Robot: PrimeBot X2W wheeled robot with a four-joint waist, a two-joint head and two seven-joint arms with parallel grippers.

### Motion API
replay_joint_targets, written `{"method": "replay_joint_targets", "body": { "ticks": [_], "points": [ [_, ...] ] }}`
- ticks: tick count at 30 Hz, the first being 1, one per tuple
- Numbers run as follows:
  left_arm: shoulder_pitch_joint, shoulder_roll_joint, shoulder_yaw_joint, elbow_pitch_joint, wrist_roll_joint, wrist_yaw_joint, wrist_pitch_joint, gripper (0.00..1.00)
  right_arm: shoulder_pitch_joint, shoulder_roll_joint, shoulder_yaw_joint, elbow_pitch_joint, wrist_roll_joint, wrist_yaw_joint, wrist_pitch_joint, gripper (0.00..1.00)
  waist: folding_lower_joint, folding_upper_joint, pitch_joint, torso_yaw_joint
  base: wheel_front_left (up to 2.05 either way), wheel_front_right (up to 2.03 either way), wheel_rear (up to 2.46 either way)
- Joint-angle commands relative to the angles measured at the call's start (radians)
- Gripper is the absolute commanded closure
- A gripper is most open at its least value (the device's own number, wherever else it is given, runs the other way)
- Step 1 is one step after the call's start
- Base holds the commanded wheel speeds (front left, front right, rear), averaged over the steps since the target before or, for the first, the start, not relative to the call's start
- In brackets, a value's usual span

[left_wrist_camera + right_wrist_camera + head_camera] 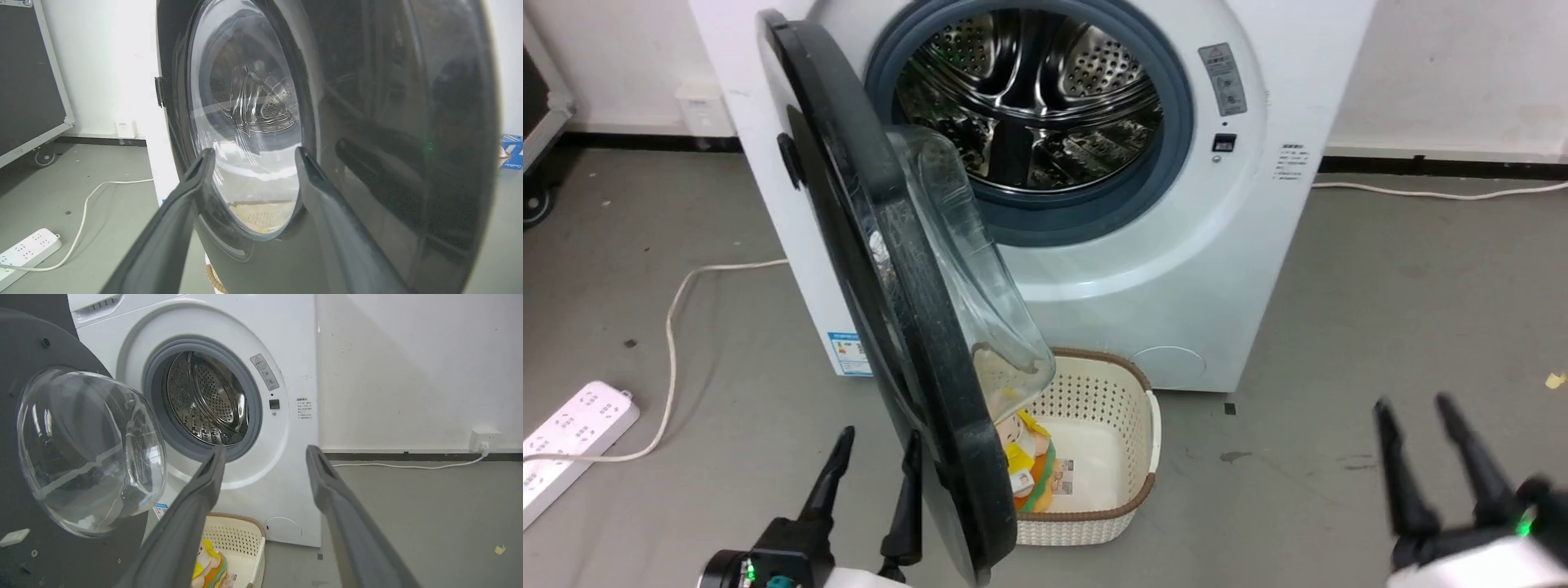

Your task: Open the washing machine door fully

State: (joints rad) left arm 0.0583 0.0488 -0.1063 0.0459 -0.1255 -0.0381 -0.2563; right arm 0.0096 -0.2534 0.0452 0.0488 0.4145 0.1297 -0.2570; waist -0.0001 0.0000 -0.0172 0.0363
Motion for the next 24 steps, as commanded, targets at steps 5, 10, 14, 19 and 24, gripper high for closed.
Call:
{"method": "replay_joint_targets", "body": {
  "ticks": [5,10,14,19,24],
  "points": [
    [0.012,0.002,0.017,-0.002,0.014,-0.018,-0.006,0.0,0.115,0.127,-0.04,-0.052,-0.172,0.001,-0.004,0.0,0.0001,0.0,0.002,-0.017,0.0,0.0,0.0],
    [0.02,0.002,0.017,0.008,0.011,-0.027,-0.006,0.0,0.15,0.174,-0.048,-0.075,-0.195,0.001,-0.005,0.0,0.0001,0.0,0.005,-0.024,0.0,0.0,0.0],
    [0.025,0.002,0.016,0.014,0.014,-0.031,-0.006,0.0,0.159,0.187,-0.051,-0.068,-0.198,0.001,-0.005,0.0,0.0001,0.0,0.005,-0.021,0.0,0.0,0.0],
    [0.019,0.002,0.006,-0.001,0.022,-0.039,-0.006,1.0,0.158,0.195,-0.049,-0.06,-0.188,0.001,-0.005,0.0,0.0001,0.0,0.004,-0.016,0.0,0.0,0.0],
    [0.0,0.001,0.036,-0.072,0.001,-0.007,-0.006,1.0,0.155,0.197,-0.045,-0.051,-0.178,0.001,-0.005,0.0,0.0001,0.0,0.004,-0.01,0.0,0.0,0.0]
  ]
}}
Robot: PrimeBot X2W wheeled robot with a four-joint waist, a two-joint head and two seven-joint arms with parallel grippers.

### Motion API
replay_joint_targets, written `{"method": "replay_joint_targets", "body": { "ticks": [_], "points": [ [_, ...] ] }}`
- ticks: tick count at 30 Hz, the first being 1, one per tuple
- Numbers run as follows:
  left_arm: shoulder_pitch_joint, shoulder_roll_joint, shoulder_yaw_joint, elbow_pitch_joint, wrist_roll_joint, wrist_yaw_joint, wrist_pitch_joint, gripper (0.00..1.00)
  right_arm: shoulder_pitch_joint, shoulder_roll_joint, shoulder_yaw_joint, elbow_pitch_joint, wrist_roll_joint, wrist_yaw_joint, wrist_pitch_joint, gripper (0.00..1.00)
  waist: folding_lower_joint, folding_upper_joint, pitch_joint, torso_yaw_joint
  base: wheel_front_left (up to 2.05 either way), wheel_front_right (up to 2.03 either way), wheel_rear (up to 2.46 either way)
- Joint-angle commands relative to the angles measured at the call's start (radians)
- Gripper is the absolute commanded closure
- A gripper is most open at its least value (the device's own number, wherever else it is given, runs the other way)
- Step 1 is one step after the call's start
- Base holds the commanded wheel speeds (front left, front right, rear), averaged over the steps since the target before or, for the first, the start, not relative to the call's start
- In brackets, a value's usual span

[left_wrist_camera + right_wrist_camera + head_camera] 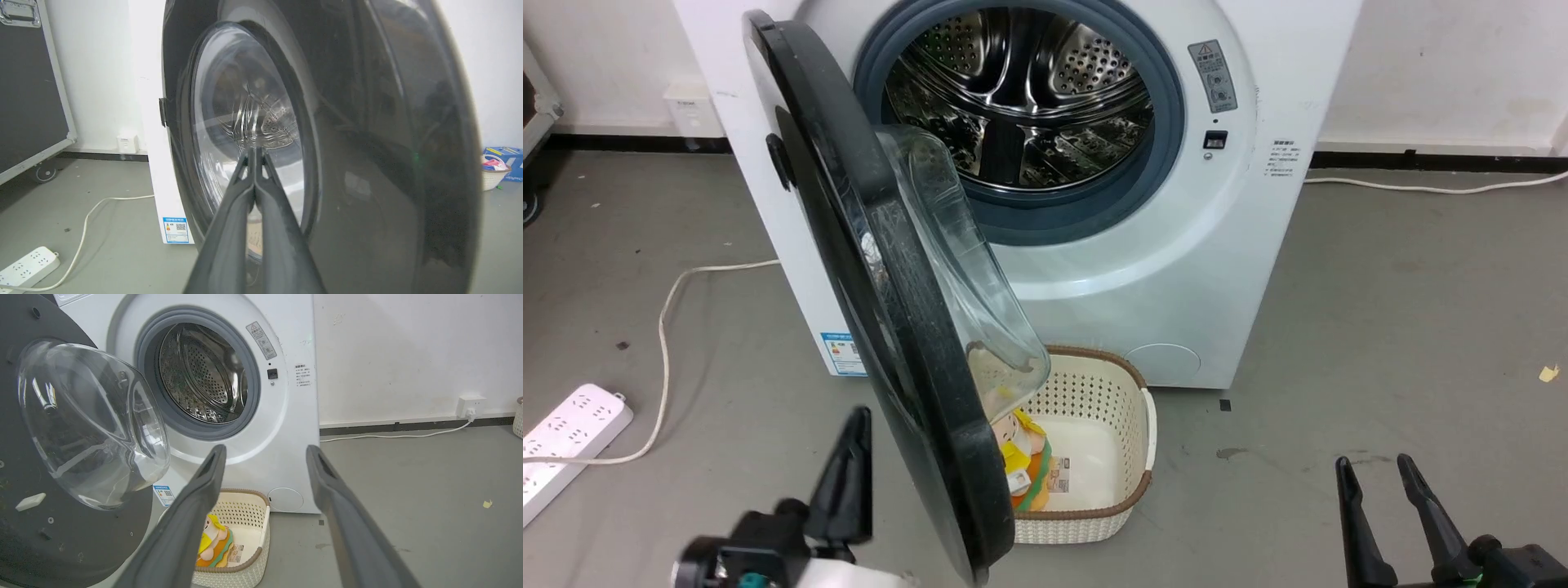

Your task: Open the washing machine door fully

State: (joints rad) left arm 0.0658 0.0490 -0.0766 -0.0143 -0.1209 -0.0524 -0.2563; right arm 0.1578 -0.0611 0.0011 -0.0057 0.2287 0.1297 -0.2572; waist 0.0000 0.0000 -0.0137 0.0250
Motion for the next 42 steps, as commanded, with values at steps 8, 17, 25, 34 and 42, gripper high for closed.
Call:
{"method": "replay_joint_targets", "body": {
  "ticks": [8,17,25,34,42],
  "points": [
    [-0.104,0.001,0.072,-0.187,-0.039,0.067,-0.006,1.0,-0.001,0.006,0.018,0.016,0.021,0.001,-0.004,0.0,0.0,0.0,-0.007,0.005,0.0,0.0,0.0],
    [-0.215,0.001,0.052,-0.442,-0.015,0.048,-0.006,1.0,-0.007,0.002,0.026,0.045,0.044,0.001,-0.004,0.0,0.0,0.0,-0.012,-0.005,0.0,0.0,0.0],
    [-0.159,0.009,-0.129,-0.464,0.055,-0.01,0.038,1.0,-0.012,0.0,0.023,0.052,0.049,0.001,-0.005,0.0,0.0,0.0,-0.005,-0.003,0.0,0.0,0.0],
    [-0.036,0.007,-0.339,-0.325,-0.037,-0.051,0.222,1.0,-0.02,0.002,0.016,0.063,0.051,0.001,-0.005,0.0,0.0,0.0,0.005,0.011,0.0,0.0,0.0],
    [-0.026,0.015,-0.369,-0.147,-0.096,-0.047,0.292,1.0,-0.027,0.004,0.023,0.073,0.056,0.001,-0.005,0.0,0.0,0.0,0.009,0.021,0.0,0.0,0.0]
  ]
}}
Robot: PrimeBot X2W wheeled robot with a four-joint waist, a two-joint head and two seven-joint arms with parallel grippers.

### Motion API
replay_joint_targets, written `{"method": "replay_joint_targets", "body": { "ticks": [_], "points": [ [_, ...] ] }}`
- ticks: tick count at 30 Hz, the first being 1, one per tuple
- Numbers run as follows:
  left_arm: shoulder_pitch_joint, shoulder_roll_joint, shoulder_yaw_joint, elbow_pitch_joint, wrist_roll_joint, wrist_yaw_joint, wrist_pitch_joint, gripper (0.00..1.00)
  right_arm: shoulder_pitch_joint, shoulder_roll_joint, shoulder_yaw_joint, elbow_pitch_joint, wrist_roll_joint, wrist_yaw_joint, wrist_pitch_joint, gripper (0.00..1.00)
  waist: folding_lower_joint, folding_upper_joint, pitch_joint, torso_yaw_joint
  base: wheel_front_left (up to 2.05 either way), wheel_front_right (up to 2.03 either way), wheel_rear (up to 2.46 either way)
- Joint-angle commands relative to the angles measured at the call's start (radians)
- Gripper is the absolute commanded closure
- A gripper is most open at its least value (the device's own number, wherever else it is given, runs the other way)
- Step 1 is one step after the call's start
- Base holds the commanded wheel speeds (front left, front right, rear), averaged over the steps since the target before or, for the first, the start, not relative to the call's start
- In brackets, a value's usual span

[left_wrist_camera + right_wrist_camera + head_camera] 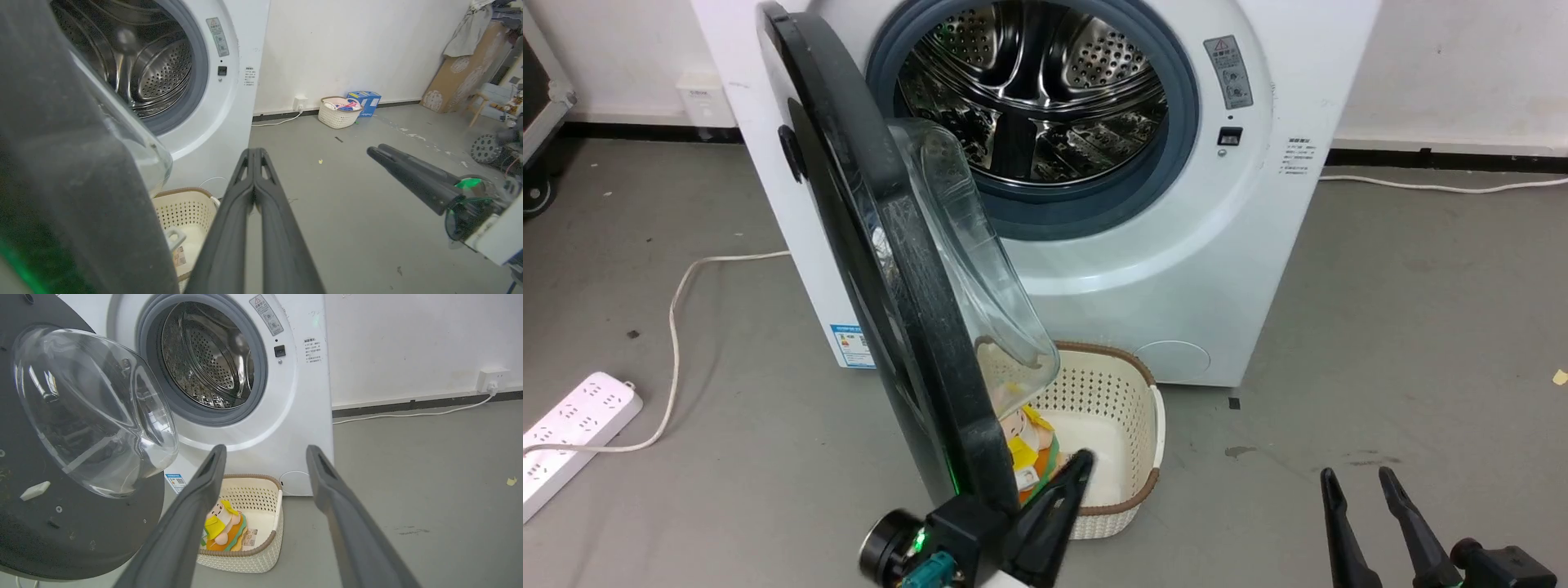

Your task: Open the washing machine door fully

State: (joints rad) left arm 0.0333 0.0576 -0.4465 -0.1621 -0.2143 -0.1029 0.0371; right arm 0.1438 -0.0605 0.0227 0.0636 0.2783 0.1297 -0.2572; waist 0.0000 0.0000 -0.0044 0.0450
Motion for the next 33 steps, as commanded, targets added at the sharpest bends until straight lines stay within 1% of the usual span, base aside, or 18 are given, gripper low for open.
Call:
{"method": "replay_joint_targets", "body": {
  "ticks": [1,7,11,18,25,28,33],
  "points": [
    [0.006,0.008,0.007,0.023,0.0,0.011,-0.001,1.0,-0.012,0.004,0.004,0.006,0.007,0.001,-0.005,0.0,0.0,0.0,-0.001,0.002,0.0,0.0,0.0],
    [-0.004,0.015,0.038,0.107,0.014,0.055,-0.017,1.0,-0.008,0.005,0.005,0.013,0.009,0.001,-0.005,0.0,0.0,0.0,-0.002,0.033,0.0,0.0,0.0],
    [-0.004,0.023,0.057,0.131,0.009,0.068,-0.026,1.0,-0.004,0.005,0.016,0.02,0.012,0.001,-0.005,0.0,0.0,0.0,-0.005,0.068,0.0,0.0,0.0],
    [0.002,0.036,0.071,0.136,0.0,0.078,-0.037,1.0,0.008,0.006,0.022,0.033,0.014,0.001,-0.005,0.0,0.0,0.0,-0.008,0.17,0.0,0.0,0.0],
    [0.004,0.054,0.106,0.131,-0.014,0.099,-0.04,1.0,0.001,0.006,0.04,0.044,0.015,0.001,-0.005,0.0,0.0,0.0,-0.006,0.262,0.0,0.0,0.0],
    [-0.005,0.061,0.13,0.131,-0.033,0.103,-0.04,1.0,-0.002,0.005,0.049,0.048,0.013,0.001,-0.005,0.0,0.0,0.0,0.002,0.29,0.0,0.0,0.0],
    [-0.031,0.086,0.194,0.143,-0.051,0.128,-0.05,1.0,-0.021,-0.008,0.072,0.056,0.006,0.001,-0.005,0.0,0.0,0.0,0.034,0.306,0.0,0.0,0.0]
  ]
}}
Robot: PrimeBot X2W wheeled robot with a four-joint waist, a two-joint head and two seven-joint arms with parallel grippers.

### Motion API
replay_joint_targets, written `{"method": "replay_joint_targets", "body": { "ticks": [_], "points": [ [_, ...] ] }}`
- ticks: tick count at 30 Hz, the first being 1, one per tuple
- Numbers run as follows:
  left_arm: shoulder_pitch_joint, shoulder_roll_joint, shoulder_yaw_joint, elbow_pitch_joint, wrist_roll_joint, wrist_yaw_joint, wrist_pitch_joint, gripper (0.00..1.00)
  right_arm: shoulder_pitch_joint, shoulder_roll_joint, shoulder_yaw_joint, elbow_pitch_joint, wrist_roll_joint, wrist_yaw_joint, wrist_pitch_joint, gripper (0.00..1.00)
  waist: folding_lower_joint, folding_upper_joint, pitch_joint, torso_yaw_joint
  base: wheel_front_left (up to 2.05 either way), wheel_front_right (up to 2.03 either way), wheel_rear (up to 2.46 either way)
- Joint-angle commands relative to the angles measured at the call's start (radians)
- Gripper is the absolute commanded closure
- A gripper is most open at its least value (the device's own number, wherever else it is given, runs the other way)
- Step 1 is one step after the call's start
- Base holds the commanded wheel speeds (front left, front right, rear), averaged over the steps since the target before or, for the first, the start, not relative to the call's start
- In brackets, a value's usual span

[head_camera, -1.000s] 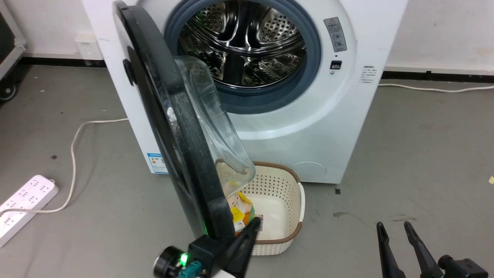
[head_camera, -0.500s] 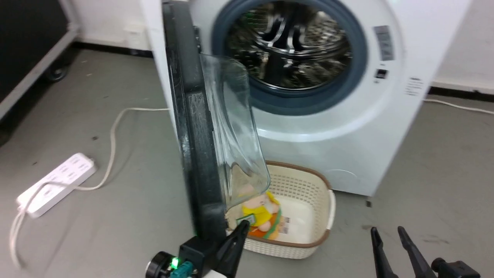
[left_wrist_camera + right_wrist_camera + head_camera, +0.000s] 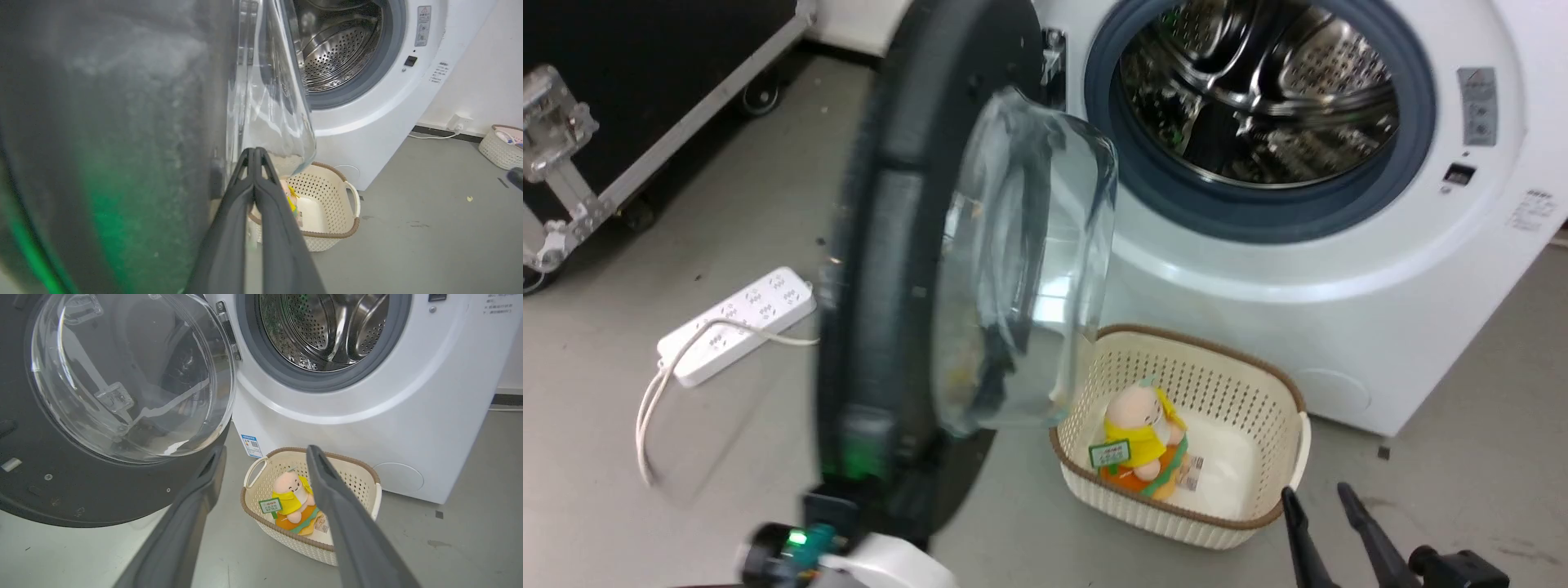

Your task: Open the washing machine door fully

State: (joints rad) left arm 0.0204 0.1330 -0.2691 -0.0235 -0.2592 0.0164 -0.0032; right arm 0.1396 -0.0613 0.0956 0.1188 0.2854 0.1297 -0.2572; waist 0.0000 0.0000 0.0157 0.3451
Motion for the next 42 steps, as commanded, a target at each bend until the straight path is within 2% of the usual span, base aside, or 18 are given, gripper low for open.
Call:
{"method": "replay_joint_targets", "body": {
  "ticks": [1,6,13,18,22,25,29,34,38,42],
  "points": [
    [-0.024,0.016,0.035,0.006,-0.014,0.015,-0.015,1.0,-0.02,-0.01,0.0,0.0,-0.002,0.001,-0.005,0.0,0.0,0.0,0.024,0.007,0.0,0.0,0.0],
    [-0.052,0.054,0.14,0.023,-0.059,0.041,-0.042,1.0,-0.041,-0.028,0.008,0.0,-0.007,0.001,-0.005,0.0,0.0,0.0,0.088,0.0,0.0,0.0,0.0],
    [-0.123,0.134,0.294,0.066,-0.134,0.042,-0.095,1.0,-0.085,-0.074,0.021,-0.006,-0.016,0.001,-0.001,0.0,0.0,0.0,0.196,-0.025,0.0,0.0,0.0],
    [-0.204,0.207,0.395,0.163,-0.197,0.022,-0.114,1.0,-0.112,-0.102,0.014,-0.024,-0.02,0.001,0.015,0.0,0.0,0.0,0.254,-0.037,0.0,0.0,0.0],
    [-0.272,0.278,0.448,0.264,-0.213,0.007,-0.131,1.0,-0.133,-0.119,0.012,-0.04,-0.024,0.001,0.031,0.0,0.0,0.0,0.288,-0.051,0.0,0.0,0.0],
    [-0.323,0.312,0.479,0.334,-0.234,-0.004,-0.149,1.0,-0.146,-0.125,0.001,-0.053,-0.025,0.001,0.037,0.0,0.0,0.0,0.306,-0.058,0.0,0.0,0.0],
    [-0.369,0.341,0.5,0.402,-0.248,-0.015,-0.167,1.0,-0.155,-0.127,-0.004,-0.064,-0.028,0.001,0.044,0.0,0.0,0.0,0.323,-0.063,0.0,0.0,0.0],
    [-0.453,0.372,0.491,0.541,-0.247,-0.054,-0.21,1.0,-0.168,-0.131,-0.005,-0.074,-0.032,0.001,0.058,0.0,0.0,0.0,0.337,-0.07,0.0,0.0,0.0],
    [-0.461,0.359,0.468,0.573,-0.226,-0.069,-0.236,1.0,-0.168,-0.121,-0.007,-0.064,-0.026,0.001,0.053,0.0,0.0,0.0,0.309,-0.076,0.0,0.0,0.0],
    [-0.451,0.33,0.44,0.548,-0.195,-0.073,-0.251,1.0,-0.17,-0.098,-0.01,-0.058,0.0,0.001,0.045,0.0,0.0,0.0,0.268,-0.081,0.0,0.0,0.0]
  ]
}}
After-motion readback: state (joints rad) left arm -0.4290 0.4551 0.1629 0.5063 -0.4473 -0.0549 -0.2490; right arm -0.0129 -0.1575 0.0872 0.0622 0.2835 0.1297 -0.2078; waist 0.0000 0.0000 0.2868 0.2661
